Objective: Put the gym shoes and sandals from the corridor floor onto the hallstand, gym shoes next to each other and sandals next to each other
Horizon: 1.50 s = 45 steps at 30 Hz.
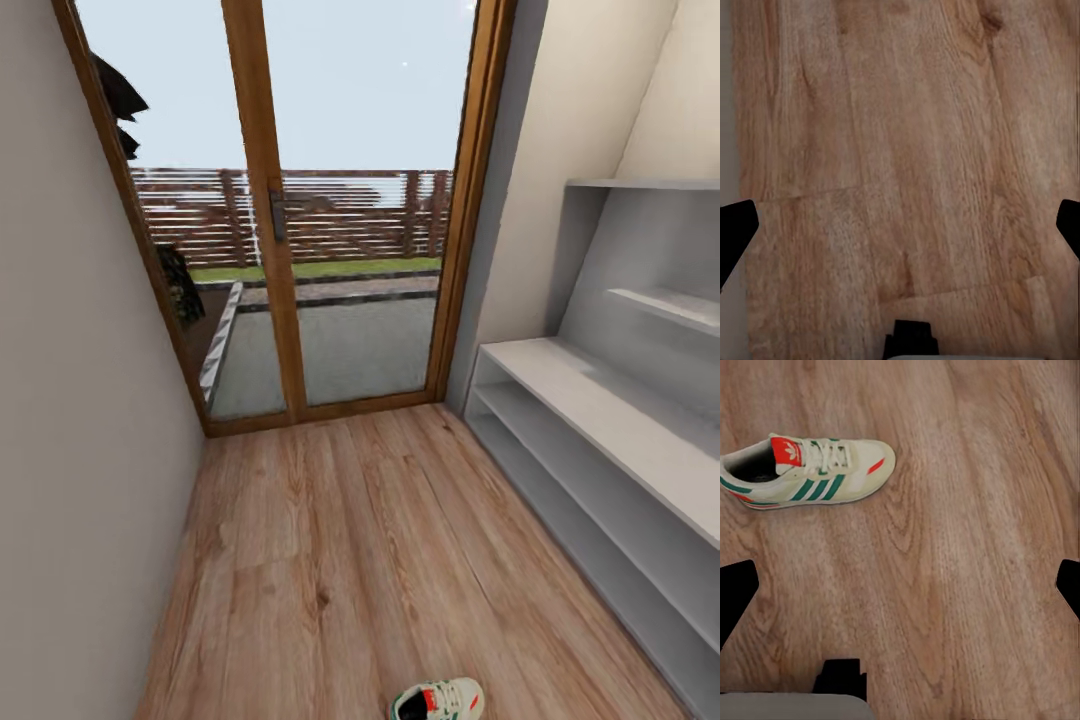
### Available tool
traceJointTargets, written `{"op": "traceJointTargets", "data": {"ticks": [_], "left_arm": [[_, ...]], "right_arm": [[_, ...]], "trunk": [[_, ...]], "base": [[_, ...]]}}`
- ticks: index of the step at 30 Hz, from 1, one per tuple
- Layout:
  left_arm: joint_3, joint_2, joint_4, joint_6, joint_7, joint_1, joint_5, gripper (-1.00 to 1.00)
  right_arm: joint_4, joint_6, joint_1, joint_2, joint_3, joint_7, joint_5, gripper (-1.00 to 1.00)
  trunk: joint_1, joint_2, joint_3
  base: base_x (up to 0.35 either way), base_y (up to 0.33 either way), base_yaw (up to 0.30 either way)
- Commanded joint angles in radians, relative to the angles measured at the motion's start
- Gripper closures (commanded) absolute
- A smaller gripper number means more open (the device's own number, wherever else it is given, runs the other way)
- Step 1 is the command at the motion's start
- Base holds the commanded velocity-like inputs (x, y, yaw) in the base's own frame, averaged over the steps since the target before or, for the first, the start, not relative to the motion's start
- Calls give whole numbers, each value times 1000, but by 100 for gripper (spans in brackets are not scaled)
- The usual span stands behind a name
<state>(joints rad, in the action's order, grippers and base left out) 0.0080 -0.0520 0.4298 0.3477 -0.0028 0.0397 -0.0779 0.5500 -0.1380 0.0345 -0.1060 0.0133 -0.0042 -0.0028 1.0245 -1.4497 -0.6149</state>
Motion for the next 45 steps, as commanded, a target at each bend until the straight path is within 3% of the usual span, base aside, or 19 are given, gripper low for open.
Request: {"op": "traceJointTargets", "data": {"ticks": [1,18,24,45], "left_arm": [[-2,0,0,3,0,0,-8,-100],[-2,0,0,2,0,0,-8,-100],[-2,0,0,2,0,0,-8,-100],[-2,0,-1,3,0,0,-8,-100]], "right_arm": [[-1,-3,1,0,0,0,0,-100],[0,-3,1,0,0,0,0,-100],[-1,-3,1,0,0,0,0,-100],[0,-4,1,0,0,0,0,-100]], "trunk": [[1,0,-1],[1,0,-1],[1,0,-1],[1,0,-1]], "base": [[340,0,-266],[312,56,-63],[52,22,-38],[2,1,-220]]}}
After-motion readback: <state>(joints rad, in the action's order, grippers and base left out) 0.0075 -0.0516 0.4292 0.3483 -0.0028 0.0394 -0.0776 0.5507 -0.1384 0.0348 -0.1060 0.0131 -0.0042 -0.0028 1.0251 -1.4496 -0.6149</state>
